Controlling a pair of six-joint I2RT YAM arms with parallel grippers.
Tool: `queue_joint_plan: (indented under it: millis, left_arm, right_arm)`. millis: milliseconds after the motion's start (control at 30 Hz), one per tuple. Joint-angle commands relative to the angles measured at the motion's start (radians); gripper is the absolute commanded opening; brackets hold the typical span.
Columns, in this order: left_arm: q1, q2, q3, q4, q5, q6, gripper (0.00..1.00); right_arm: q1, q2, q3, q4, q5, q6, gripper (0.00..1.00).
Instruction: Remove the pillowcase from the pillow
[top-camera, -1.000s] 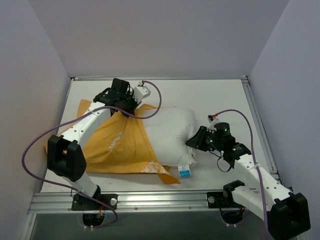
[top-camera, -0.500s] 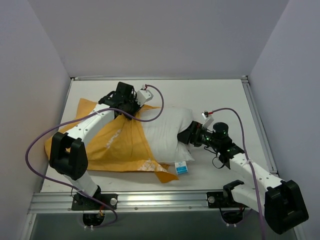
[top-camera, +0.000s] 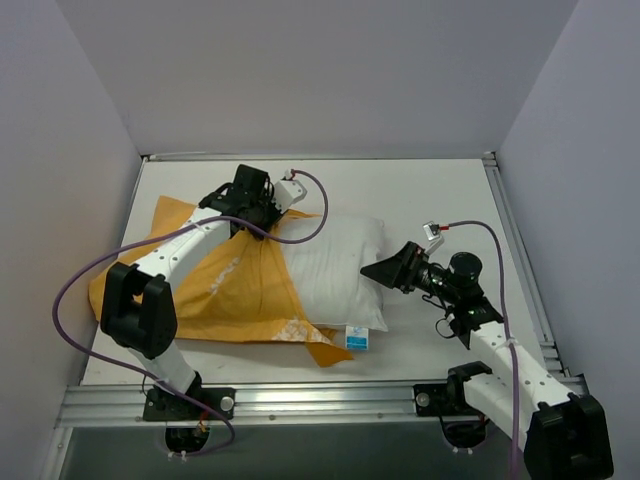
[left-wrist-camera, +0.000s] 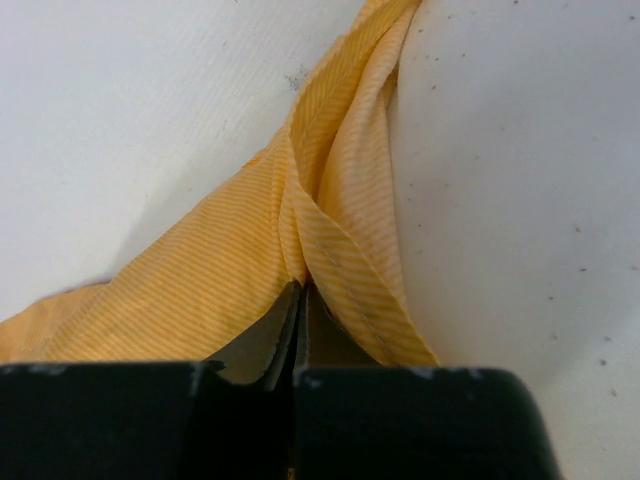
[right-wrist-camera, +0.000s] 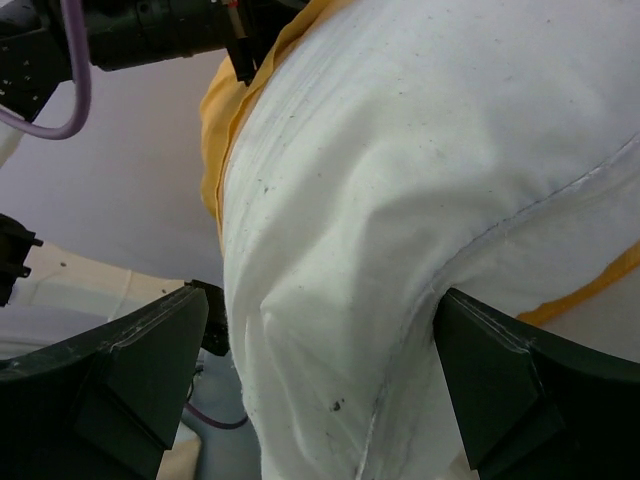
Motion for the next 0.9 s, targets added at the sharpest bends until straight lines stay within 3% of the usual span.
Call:
queue_joint_plan:
  millis: [0,133,233,300,333,433,500,600,633,700,767,833,867]
  left_arm:
    - [-0.011,0.019,0.004,-0.010,0.012,-0.007,0.02]
    - [-0.013,0.019,0.016,-0.013,0.013,-0.013,0.02]
    - [-0.016,0.023,0.021,-0.018,0.021,-0.027,0.02]
    - [-0.019,0.026,0.018,-0.019,0.027,-0.030,0.02]
    - [-0.021,0.028,0.015,-0.018,0.030,-0.032,0.02]
    - [-0.021,0.028,0.013,-0.018,0.030,-0.030,0.02]
    - [-0.019,0.019,0.016,-0.025,0.039,-0.033,0.02]
    - [-0.013,-0.004,0.027,-0.053,0.065,-0.036,0.02]
    - [-0.013,-0.012,0.044,-0.064,0.073,-0.038,0.02]
    - [-0.007,-0.032,0.070,-0.119,0.104,-0.035,0.03]
    - [-0.002,-0.041,0.136,-0.209,0.128,-0.035,0.31]
    - [0.022,-0.066,0.180,-0.266,0.165,-0.056,0.94]
    - [0.035,-0.078,0.226,-0.324,0.171,-0.065,0.94]
  right_arm:
    - [0.030,0.026,-0.026,0.266,-0.013,0.120,1.00]
    - [0.142,0.104,0.069,0.015,0.217,-0.036,1.00]
    - [0.209,0.182,0.077,0.135,0.276,-0.001,1.00]
    - [0.239,0.247,0.123,0.107,0.325,-0.015,1.00]
    - [0.292,0.315,0.161,0.037,0.440,-0.062,1.00]
    - [0.303,0.412,0.168,0.028,0.487,-0.075,1.00]
    - [0.303,0.501,0.168,0.053,0.482,-0.078,0.93]
    - [0.302,0.580,0.185,0.105,0.419,-0.064,0.40]
    - [0.303,0.586,0.191,0.102,0.412,-0.059,0.00]
    - [0.302,0.574,0.192,0.111,0.415,-0.045,0.00]
    - [0.300,0.552,0.197,0.088,0.428,-0.044,0.00]
    - [0.296,0.510,0.208,0.050,0.441,-0.064,0.00]
    - [0.294,0.496,0.214,0.015,0.457,-0.070,0.00]
